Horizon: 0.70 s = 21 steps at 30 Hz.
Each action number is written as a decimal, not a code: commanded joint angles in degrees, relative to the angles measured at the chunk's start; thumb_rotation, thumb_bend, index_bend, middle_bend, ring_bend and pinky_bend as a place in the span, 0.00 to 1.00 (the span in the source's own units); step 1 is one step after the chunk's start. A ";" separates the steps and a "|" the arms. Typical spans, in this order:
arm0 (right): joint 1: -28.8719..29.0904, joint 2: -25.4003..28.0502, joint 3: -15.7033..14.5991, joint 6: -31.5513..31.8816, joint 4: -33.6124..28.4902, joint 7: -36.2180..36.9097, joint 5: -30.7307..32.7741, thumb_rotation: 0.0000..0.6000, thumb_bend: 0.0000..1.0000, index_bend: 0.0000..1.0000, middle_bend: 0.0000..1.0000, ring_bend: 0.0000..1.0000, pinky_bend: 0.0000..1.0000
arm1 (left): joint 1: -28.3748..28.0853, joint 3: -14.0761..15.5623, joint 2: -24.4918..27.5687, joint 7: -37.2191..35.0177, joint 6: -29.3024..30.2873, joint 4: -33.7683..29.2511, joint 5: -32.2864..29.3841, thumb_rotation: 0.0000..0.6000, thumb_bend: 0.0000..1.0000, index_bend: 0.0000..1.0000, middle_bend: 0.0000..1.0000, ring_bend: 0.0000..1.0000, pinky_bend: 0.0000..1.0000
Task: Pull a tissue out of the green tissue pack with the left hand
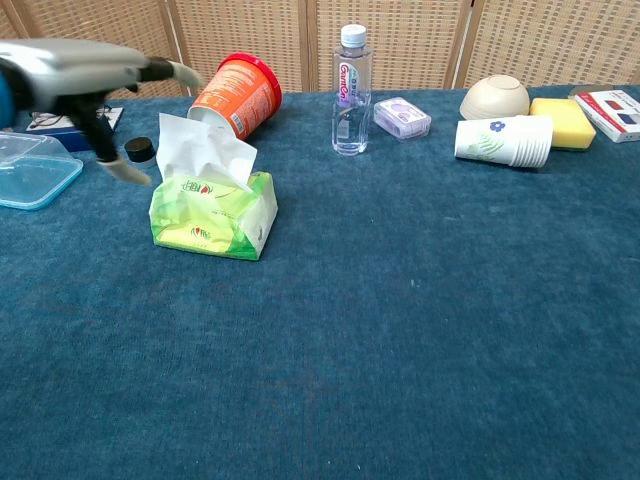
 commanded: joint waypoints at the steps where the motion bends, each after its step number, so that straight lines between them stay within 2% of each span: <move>1: 0.07 -0.01 0.00 -0.12 0.14 0.21 0.04 1.00 0.00 0.00 0.00 0.00 0.00 | -4.46 -0.91 -3.83 3.33 -0.17 3.11 -4.71 1.00 0.05 0.10 0.12 0.04 0.21; 5: 0.19 -0.09 -0.11 -0.35 0.26 0.38 -0.04 1.00 0.00 0.00 0.00 0.00 0.00 | -7.15 -0.88 -6.17 5.65 1.30 4.14 -6.98 1.00 0.17 0.20 0.25 0.14 0.38; 8: 0.23 -0.04 -0.10 -0.38 0.28 0.72 0.01 1.00 0.00 0.00 0.00 0.00 0.00 | -8.37 -0.95 -7.61 6.00 2.30 4.71 -7.65 1.00 0.29 0.31 0.39 0.26 0.51; 10: 0.19 0.00 -0.10 -0.26 0.32 0.99 0.00 1.00 0.00 0.00 0.00 0.00 0.00 | -9.14 -0.62 -8.39 6.35 2.88 5.30 -8.13 1.00 0.36 0.44 0.55 0.39 0.61; 13: 0.18 0.08 -0.11 -0.09 0.31 1.22 -0.14 1.00 0.00 0.00 0.00 0.00 0.00 | -9.61 0.49 -9.12 7.19 4.35 6.36 -6.96 1.00 0.45 0.59 0.71 0.53 0.71; 16: 0.14 0.15 -0.08 0.18 0.30 1.44 -0.25 1.00 0.00 0.00 0.00 0.00 0.00 | -9.39 1.73 -9.75 7.73 6.76 7.14 -5.69 1.00 0.50 0.65 0.78 0.60 0.76; 21: 0.04 0.23 -0.03 0.38 0.30 1.98 -0.08 1.00 0.00 0.00 0.00 0.00 0.00 | -8.07 3.12 -8.03 6.57 9.50 4.87 -2.20 1.00 0.51 0.68 0.81 0.63 0.78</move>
